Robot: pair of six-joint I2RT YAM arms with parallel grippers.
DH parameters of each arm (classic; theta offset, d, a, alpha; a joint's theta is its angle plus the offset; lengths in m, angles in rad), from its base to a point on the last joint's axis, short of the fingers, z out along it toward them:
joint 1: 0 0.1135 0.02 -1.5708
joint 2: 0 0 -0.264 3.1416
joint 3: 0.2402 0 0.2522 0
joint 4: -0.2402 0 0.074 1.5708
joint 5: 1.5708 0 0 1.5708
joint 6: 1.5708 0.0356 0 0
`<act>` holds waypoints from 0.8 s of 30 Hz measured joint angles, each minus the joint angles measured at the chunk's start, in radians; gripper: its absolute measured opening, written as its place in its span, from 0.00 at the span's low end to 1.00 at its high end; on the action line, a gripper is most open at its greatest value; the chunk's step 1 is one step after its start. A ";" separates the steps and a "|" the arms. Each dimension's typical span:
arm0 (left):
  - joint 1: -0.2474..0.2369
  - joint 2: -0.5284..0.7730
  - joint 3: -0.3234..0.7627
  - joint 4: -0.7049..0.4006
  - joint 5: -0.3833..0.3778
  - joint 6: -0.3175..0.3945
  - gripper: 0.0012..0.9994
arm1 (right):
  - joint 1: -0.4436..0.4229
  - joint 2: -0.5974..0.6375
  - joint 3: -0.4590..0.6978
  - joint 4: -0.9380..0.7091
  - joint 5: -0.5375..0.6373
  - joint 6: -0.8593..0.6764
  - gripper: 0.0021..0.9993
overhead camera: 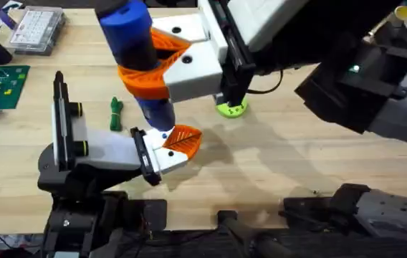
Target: Pick up the gripper from the table and insert it into the empty holder that is missing its gripper. Then pick up a screw, insert it into the mounting hole, and use the screwdriver to tighten it. Finally, clean up the table by picking up the vegetable and placing it into the bucket.
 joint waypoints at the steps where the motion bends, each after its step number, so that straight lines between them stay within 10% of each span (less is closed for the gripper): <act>1: 0.000 0.000 0.000 0.000 0.000 0.000 0.02 | 0.000 0.000 0.000 0.000 0.000 0.000 0.04; 24: 0.000 0.000 0.000 0.000 0.000 0.000 0.02 | 0.033 0.000 0.020 -0.024 0.000 -0.025 0.04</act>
